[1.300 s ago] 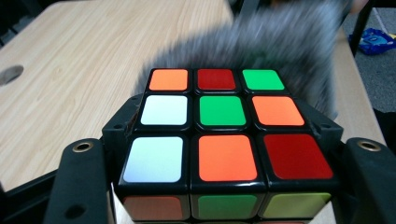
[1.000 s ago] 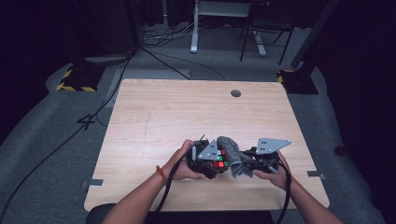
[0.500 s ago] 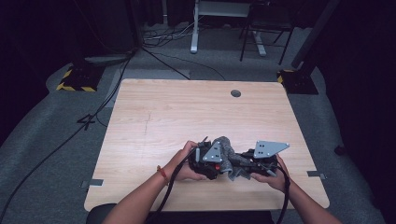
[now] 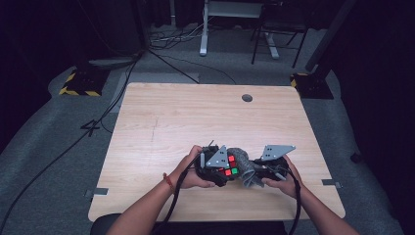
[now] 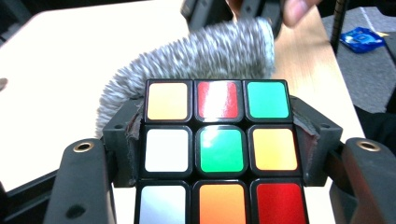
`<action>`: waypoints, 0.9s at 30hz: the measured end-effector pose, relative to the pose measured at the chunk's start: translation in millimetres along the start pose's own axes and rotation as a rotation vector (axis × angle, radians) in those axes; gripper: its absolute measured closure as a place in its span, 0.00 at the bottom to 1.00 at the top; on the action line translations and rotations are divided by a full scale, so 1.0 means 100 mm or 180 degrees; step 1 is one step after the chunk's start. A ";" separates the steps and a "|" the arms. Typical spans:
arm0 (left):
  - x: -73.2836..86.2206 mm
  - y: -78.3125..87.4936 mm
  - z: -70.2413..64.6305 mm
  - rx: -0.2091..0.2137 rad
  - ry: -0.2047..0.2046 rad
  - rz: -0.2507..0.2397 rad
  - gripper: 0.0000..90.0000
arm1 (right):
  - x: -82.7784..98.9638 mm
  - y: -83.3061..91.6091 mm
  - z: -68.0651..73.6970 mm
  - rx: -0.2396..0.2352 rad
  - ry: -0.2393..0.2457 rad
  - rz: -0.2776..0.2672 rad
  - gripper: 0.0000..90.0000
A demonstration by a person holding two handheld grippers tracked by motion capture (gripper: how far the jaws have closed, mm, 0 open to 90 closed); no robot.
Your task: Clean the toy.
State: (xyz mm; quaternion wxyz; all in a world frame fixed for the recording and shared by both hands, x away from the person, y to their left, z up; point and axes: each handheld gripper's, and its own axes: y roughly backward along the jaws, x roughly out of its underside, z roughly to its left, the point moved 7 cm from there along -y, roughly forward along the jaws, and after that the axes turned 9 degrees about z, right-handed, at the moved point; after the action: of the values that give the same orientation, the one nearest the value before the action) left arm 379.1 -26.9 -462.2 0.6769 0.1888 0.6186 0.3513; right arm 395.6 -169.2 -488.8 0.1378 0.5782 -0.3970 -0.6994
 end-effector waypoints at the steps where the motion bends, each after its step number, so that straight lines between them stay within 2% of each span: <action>1: 0.00 0.01 0.00 -0.0007 0.0019 -0.0022 0.37 | 0.01 -0.02 0.00 -0.0017 -0.0015 0.0030 0.85; 5: -0.01 0.07 0.03 -0.0061 -0.0020 -0.0031 0.37 | 0.04 -0.08 0.05 -0.0047 0.0043 0.0141 0.85; 6: -0.02 0.08 0.03 -0.0060 0.0007 -0.0060 0.37 | 0.04 -0.08 0.06 -0.0075 0.0042 0.0127 0.85; 8: 0.00 0.08 0.05 -0.0089 -0.0002 -0.0020 0.37 | 0.02 -0.07 0.09 -0.0110 0.0058 0.0085 0.85; 10: 0.03 0.08 0.07 -0.0115 0.0022 0.0000 0.37 | -0.02 -0.02 0.12 -0.0088 0.0127 0.0003 0.85; 12: 0.06 0.05 0.10 -0.0120 0.0039 0.0063 0.37 | -0.07 0.06 0.13 -0.0101 0.0119 -0.0150 0.85; 13: 0.07 0.03 0.09 -0.0131 0.0049 0.0086 0.37 | -0.11 0.12 0.14 -0.0154 0.0097 -0.0284 0.85; 14: 0.08 0.01 0.08 -0.0113 0.0035 0.0098 0.37 | -0.14 0.16 0.16 -0.0182 0.0097 -0.0374 0.85; 15: 0.07 0.00 0.06 -0.0078 0.0022 0.0099 0.37 | -0.16 0.17 0.16 -0.0162 0.0103 -0.0392 0.85; 17: 0.03 -0.01 0.02 -0.0086 -0.0044 0.0076 0.37 | -0.17 0.17 0.13 -0.0048 0.0114 -0.0340 0.85; 19: -0.01 0.01 -0.01 -0.0066 -0.0068 0.0038 0.37 | -0.14 0.13 0.09 -0.0020 0.0047 -0.0264 0.85; 22: -0.03 0.03 -0.04 -0.0064 -0.0100 -0.0007 0.37 | -0.05 0.04 0.03 -0.0041 -0.0024 -0.0093 0.85; 25: -0.06 0.07 -0.04 -0.0054 -0.0087 -0.0090 0.37 | 0.05 -0.09 0.03 -0.0047 0.0032 0.0166 0.85; 27: -0.08 0.08 -0.05 -0.0041 -0.0112 -0.0107 0.37 | 0.07 -0.14 0.06 -0.0110 0.0044 0.0209 0.85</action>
State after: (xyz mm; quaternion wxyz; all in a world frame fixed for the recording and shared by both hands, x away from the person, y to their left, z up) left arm 372.2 -28.0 -452.3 0.6947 0.1801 0.6075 0.3405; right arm 392.0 -162.5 -503.6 0.1733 0.5673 -0.4027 -0.6971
